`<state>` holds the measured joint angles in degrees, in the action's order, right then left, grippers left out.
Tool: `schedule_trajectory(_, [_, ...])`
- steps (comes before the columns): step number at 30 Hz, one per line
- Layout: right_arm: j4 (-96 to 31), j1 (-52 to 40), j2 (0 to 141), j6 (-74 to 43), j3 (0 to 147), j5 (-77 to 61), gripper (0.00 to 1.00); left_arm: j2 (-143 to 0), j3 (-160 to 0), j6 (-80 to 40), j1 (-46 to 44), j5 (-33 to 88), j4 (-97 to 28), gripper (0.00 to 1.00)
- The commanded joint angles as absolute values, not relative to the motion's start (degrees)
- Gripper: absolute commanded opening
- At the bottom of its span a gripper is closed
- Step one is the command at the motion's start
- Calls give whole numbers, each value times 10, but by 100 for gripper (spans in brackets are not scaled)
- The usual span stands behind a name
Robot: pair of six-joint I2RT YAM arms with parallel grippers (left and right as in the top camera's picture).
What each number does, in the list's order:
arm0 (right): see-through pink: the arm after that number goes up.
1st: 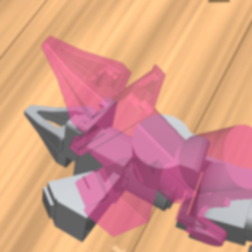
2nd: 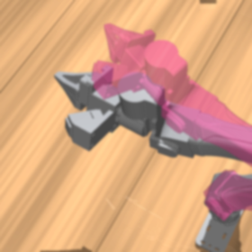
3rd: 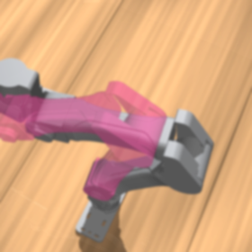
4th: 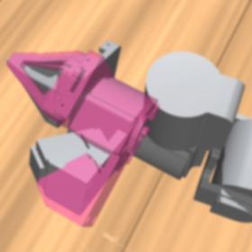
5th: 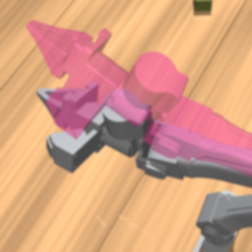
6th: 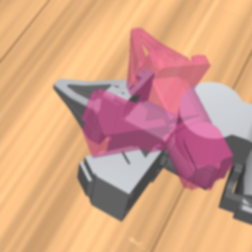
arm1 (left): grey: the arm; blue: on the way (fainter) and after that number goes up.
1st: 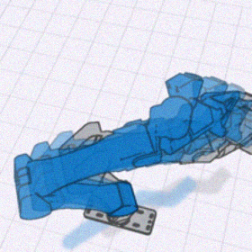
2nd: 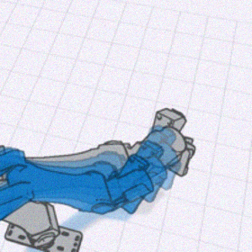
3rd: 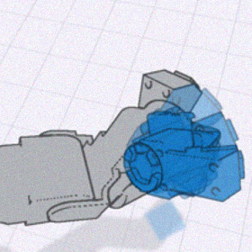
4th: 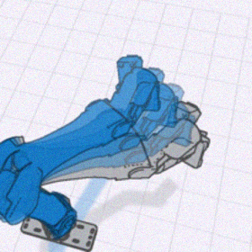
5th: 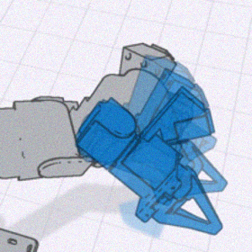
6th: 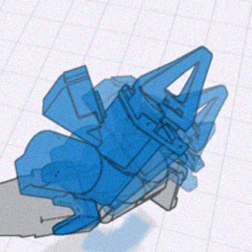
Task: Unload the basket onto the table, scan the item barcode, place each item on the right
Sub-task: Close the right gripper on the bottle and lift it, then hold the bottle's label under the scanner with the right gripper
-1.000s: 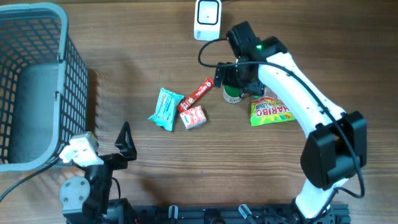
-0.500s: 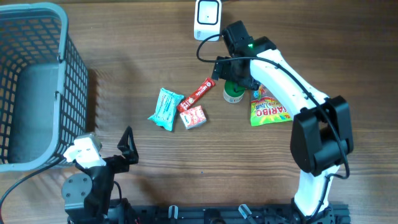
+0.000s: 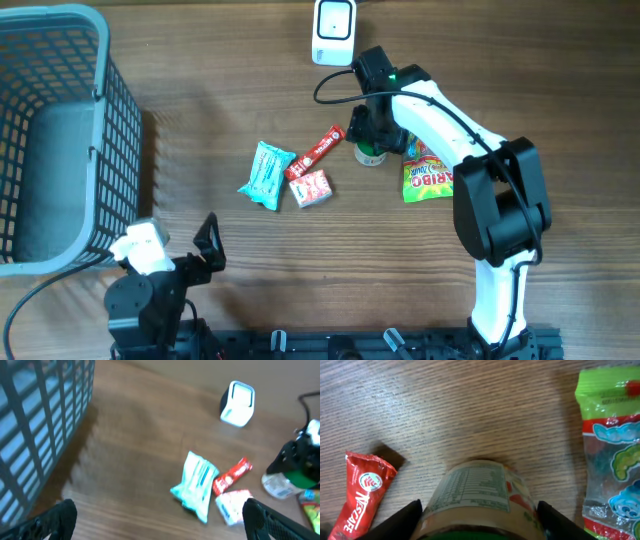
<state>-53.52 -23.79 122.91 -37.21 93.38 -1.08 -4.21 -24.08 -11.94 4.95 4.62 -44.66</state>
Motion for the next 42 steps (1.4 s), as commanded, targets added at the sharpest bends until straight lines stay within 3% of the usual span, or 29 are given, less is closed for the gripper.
schedule_trajectory(1, [-552, -236, 1237, -370, 944, -39, 56, -38, -235, -125, 52, 55, -496, 100])
schedule_trajectory(6, [-595, -236, 1236, -322, 948, -113, 50, -38, -235, -125, 52, 55, -584, 100])
schedule_trajectory(22, [-844, -224, 1224, -240, 1001, -396, 51, -38, -235, -125, 52, 55, -583, 100])
schedule_trajectory(28, [-903, -225, 1224, -240, 1000, -406, 51, -38, -235, -125, 52, 55, -583, 100])
schedule_trajectory(32, [-875, -227, 1224, -246, 1000, -436, 51, -38, -235, -125, 52, 55, -583, 100])
schedule_trajectory(38, [-698, -240, 1224, -242, 1001, -694, 50, -38, -235, -125, 52, 55, -583, 100])
schedule_trajectory(42, [-622, -258, 1219, -235, 1001, -711, 38, -38, -235, -125, 52, 55, -583, 100])
